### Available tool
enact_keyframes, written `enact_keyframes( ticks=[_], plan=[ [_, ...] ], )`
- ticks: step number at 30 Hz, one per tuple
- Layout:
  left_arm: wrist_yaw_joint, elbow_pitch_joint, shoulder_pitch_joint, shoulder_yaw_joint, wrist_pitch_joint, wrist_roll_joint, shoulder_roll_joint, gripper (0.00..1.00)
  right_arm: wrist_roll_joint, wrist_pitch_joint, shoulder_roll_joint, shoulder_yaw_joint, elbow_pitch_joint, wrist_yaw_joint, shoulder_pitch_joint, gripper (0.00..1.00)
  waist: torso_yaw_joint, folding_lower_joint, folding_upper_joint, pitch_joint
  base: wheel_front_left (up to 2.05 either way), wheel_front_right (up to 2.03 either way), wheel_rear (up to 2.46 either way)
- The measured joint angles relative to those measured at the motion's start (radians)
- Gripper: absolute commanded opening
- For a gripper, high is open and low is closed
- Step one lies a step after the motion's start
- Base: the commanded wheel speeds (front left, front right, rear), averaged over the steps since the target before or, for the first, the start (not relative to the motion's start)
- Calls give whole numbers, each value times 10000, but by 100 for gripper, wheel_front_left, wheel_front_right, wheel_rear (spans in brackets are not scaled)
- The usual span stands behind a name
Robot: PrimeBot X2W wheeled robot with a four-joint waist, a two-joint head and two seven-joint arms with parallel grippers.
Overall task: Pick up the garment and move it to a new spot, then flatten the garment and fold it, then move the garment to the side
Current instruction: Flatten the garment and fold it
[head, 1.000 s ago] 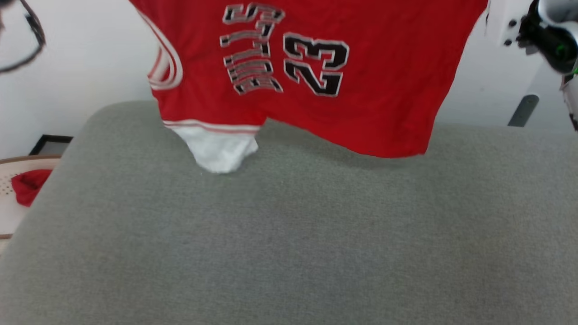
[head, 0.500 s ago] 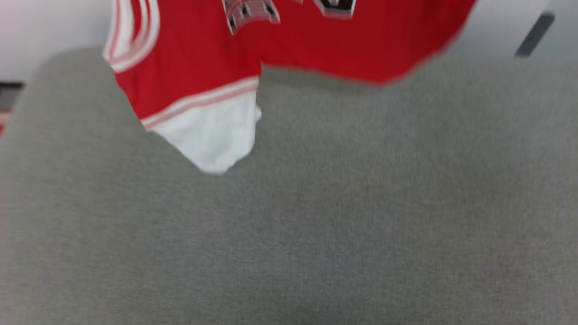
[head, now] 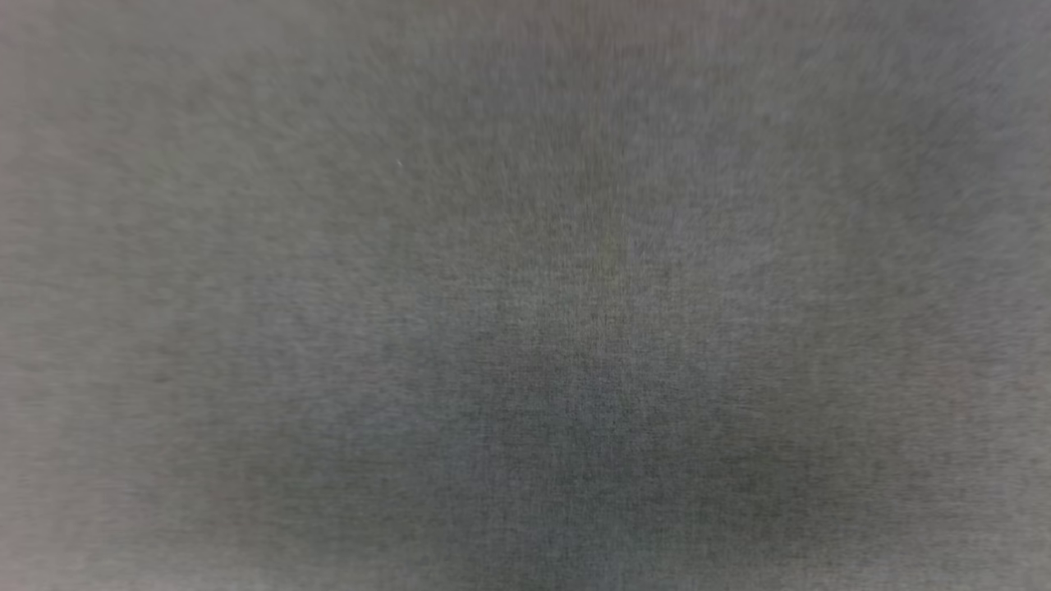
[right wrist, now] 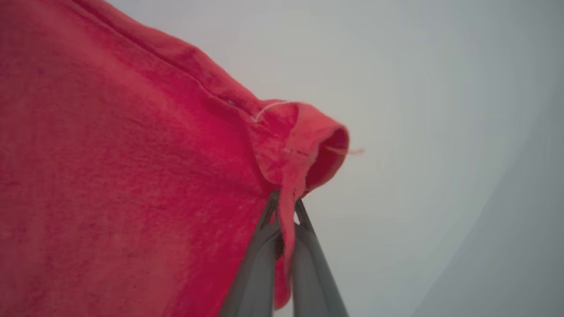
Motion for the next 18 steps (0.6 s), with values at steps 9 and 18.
enact_keyframes(
  ticks=[9, 18],
  plan=[
    [0, -219, 867, -171, -274, -589, -6, 0, -1833, -635, 291, -1296, 725, 0, 35, 0, -27, 0, 0, 1961, 0, 0, 0],
    [0, -249, 2986, 261, -290, -715, -430, 0, -2571, -725, 673, -1632, 1674, 0, 546, 0, 456, 0, 0, 2770, 0, 0, 0]
  ],
)
